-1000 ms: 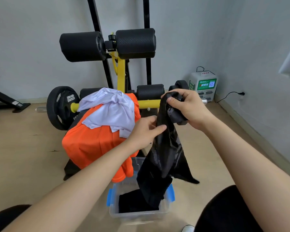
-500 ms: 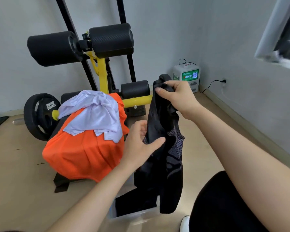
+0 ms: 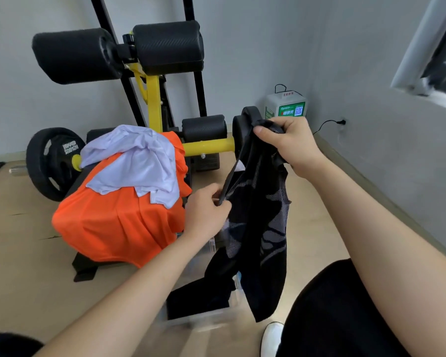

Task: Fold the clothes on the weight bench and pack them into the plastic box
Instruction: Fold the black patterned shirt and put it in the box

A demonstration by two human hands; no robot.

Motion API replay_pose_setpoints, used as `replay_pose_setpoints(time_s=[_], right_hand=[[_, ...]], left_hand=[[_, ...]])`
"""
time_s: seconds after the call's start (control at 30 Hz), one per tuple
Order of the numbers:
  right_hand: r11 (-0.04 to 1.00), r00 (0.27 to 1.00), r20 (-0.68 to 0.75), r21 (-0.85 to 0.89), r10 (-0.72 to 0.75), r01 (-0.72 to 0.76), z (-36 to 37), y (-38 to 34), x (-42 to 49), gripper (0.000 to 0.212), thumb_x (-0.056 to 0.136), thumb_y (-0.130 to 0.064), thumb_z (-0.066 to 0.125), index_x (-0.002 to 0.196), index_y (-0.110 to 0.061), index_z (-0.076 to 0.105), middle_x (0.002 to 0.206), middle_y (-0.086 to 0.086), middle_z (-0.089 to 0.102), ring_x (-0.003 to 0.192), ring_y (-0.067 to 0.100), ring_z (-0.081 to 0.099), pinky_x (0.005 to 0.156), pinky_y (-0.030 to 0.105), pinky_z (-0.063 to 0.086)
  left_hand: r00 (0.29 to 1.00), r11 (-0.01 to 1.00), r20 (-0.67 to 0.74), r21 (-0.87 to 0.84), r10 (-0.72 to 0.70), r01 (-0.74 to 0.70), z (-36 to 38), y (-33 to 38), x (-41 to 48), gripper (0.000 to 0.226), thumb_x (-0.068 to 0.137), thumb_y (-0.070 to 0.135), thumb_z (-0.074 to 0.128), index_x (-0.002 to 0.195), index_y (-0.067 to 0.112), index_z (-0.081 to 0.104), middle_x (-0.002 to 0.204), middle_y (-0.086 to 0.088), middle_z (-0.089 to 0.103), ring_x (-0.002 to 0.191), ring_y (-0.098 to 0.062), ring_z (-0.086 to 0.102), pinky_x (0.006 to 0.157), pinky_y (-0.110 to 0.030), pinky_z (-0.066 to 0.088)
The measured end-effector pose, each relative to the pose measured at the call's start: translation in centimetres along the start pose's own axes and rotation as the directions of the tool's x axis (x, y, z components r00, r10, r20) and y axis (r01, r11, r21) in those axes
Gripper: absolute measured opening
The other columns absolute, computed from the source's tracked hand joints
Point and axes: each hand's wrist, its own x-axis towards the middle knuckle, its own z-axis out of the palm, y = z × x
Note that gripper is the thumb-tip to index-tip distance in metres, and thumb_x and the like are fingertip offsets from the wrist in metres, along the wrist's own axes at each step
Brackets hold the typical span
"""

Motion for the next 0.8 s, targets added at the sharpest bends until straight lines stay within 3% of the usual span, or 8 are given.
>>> replay_pose_setpoints(time_s=[0.1, 0.2, 0.27, 0.4, 0.47, 0.57, 0.67, 0.8], right_hand=[[0.999, 0.999, -0.031, 0.0, 0.035, -0.035, -0.5, 0.7, 0.5, 0.016, 0.089, -0.016, 0.071, 0.084, 0.0, 0.071, 0.069, 0.004, 0.063, 0.065, 0.019, 0.063, 0.056, 0.032, 0.054], [0.998, 0.997, -0.022, -0.001, 0.067, -0.067, -0.8, 1.4, 1.0, 0.018, 0.089, -0.017, 0.071, 0.088, 0.001, 0.072, 0.071, 0.003, 0.065, 0.066, 0.017, 0.065, 0.059, 0.032, 0.056], [0.996, 0.996, 0.01, -0.002, 0.094, -0.094, -1.1, 1.7, 1.2, 0.015, 0.09, -0.017, 0.071, 0.091, -0.002, 0.073, 0.073, 0.002, 0.068, 0.067, 0.014, 0.066, 0.059, 0.029, 0.058], [0.986, 0.975, 0.151, -0.049, 0.165, -0.159, -1.3, 1.8, 1.1, 0.011, 0.092, -0.016, 0.069, 0.097, -0.008, 0.073, 0.08, 0.002, 0.07, 0.068, 0.01, 0.067, 0.057, 0.023, 0.055], [0.981, 0.951, 0.243, -0.036, 0.192, -0.189, -1.0, 1.6, 1.0, 0.009, 0.092, -0.014, 0.069, 0.097, -0.008, 0.073, 0.082, 0.003, 0.073, 0.072, 0.013, 0.07, 0.061, 0.023, 0.056], [0.976, 0.916, 0.35, 0.022, 0.196, -0.217, -0.3, 0.8, 0.9, 0.018, 0.088, -0.01, 0.071, 0.105, -0.002, 0.071, 0.097, 0.021, 0.072, 0.086, 0.027, 0.069, 0.077, 0.038, 0.058], [0.982, 0.914, 0.363, -0.017, 0.182, -0.189, 1.2, -0.5, 0.8, 0.013, 0.084, -0.013, 0.075, 0.096, -0.007, 0.073, 0.089, 0.028, 0.063, 0.077, 0.034, 0.06, 0.075, 0.051, 0.052], [0.978, 0.927, 0.32, -0.135, 0.193, -0.157, 4.3, -1.3, 1.4, 0.054, 0.062, -0.052, 0.087, 0.089, -0.007, 0.072, 0.09, 0.038, 0.065, 0.074, 0.061, 0.061, 0.07, 0.082, 0.043]], left_hand=[[0.997, 0.999, 0.069, 0.0, 0.042, -0.042, -1.3, -2.8, -0.8, 0.022, 0.071, 0.027, 0.054, 0.063, 0.006, 0.051, 0.051, 0.006, 0.039, 0.054, -0.012, 0.032, 0.055, -0.033, 0.029], [0.989, 0.981, 0.146, -0.194, 0.008, 0.021, -3.2, -4.2, -1.2, 0.032, 0.08, 0.035, 0.061, 0.076, 0.003, 0.063, 0.067, 0.0, 0.055, 0.068, -0.011, 0.045, 0.065, -0.033, 0.035], [0.984, 0.944, 0.176, -0.32, -0.027, 0.083, -4.7, -4.1, -1.4, 0.024, 0.092, 0.024, 0.065, 0.088, 0.0, 0.069, 0.08, -0.004, 0.066, 0.077, -0.012, 0.054, 0.072, -0.035, 0.04], [0.997, 0.915, 0.079, -0.402, -0.006, 0.038, -8.6, -3.2, -1.4, 0.016, 0.102, 0.013, 0.055, 0.104, 0.017, 0.071, 0.108, 0.0, 0.075, 0.102, -0.013, 0.066, 0.092, -0.03, 0.05], [1.0, 0.904, 0.017, -0.428, -0.008, 0.015, -10.6, -2.8, -1.4, 0.017, 0.103, 0.014, 0.053, 0.104, 0.016, 0.069, 0.106, 0.0, 0.074, 0.102, -0.014, 0.066, 0.092, -0.029, 0.051], [0.998, 0.905, -0.067, -0.425, -0.016, -0.013, -14.3, -1.9, -1.3, 0.017, 0.102, 0.013, 0.053, 0.097, 0.014, 0.069, 0.096, 0.003, 0.073, 0.094, -0.01, 0.064, 0.087, -0.025, 0.05], [0.993, 0.909, -0.117, -0.415, -0.017, -0.033, -18.9, -1.3, -0.6, 0.018, 0.1, 0.01, 0.056, 0.093, 0.019, 0.071, 0.09, 0.005, 0.075, 0.088, -0.009, 0.067, 0.085, -0.024, 0.053], [0.992, 0.961, -0.104, -0.275, -0.073, 0.042, -25.0, -1.9, 0.2, 0.01, 0.095, 0.015, 0.066, 0.086, 0.011, 0.071, 0.081, 0.0, 0.077, 0.071, -0.008, 0.068, 0.07, -0.021, 0.053]])
